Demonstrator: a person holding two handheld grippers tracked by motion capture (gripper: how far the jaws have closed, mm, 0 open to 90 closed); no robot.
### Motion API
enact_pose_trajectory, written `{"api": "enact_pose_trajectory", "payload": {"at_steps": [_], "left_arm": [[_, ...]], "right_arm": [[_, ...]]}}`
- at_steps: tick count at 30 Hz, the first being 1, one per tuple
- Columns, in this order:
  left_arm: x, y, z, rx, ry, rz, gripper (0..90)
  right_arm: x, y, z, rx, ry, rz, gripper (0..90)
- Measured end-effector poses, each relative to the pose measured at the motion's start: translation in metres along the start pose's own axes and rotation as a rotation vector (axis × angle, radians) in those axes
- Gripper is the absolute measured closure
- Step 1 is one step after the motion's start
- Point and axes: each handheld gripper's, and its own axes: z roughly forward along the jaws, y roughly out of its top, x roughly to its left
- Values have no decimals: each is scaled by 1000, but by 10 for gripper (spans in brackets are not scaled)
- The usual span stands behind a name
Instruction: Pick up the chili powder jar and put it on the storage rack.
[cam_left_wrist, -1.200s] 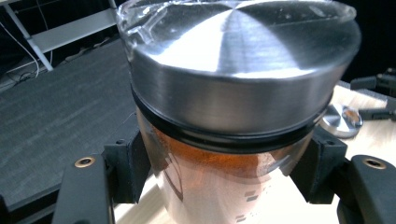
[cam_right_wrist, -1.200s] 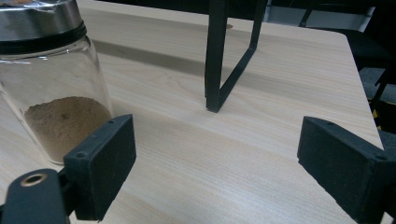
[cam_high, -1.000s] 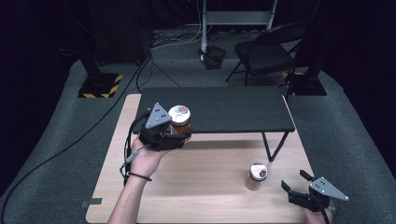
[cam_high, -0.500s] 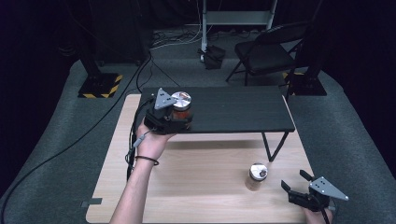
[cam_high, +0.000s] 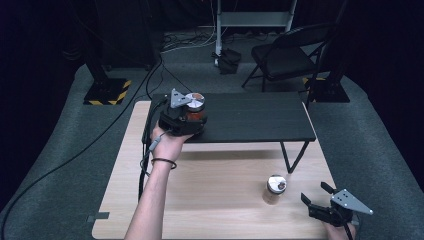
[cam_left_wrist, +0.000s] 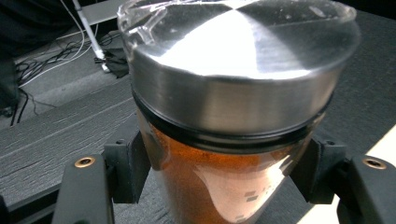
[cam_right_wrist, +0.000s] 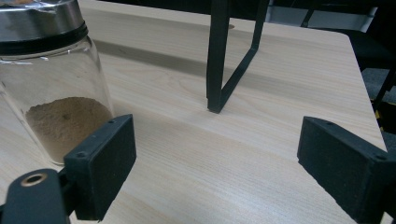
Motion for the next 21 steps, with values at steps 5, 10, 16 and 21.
{"api": "enact_pose_trajectory", "payload": {"at_steps": [5, 10, 16, 21], "left_arm": [[-1, -3, 4, -1, -1, -20, 318], [-2, -4, 9, 5, -3, -21, 318], [-3, -7, 9, -5, 1, -31, 318], [-2, -10, 8, -11, 0, -42, 316]], "right_arm": [[0, 0, 0, -1, 0, 1, 108], [0, 0, 0, -2, 0, 2, 108], [0, 0, 0, -1, 1, 0, 108], [0, 0, 0, 0, 1, -1, 109]]}}
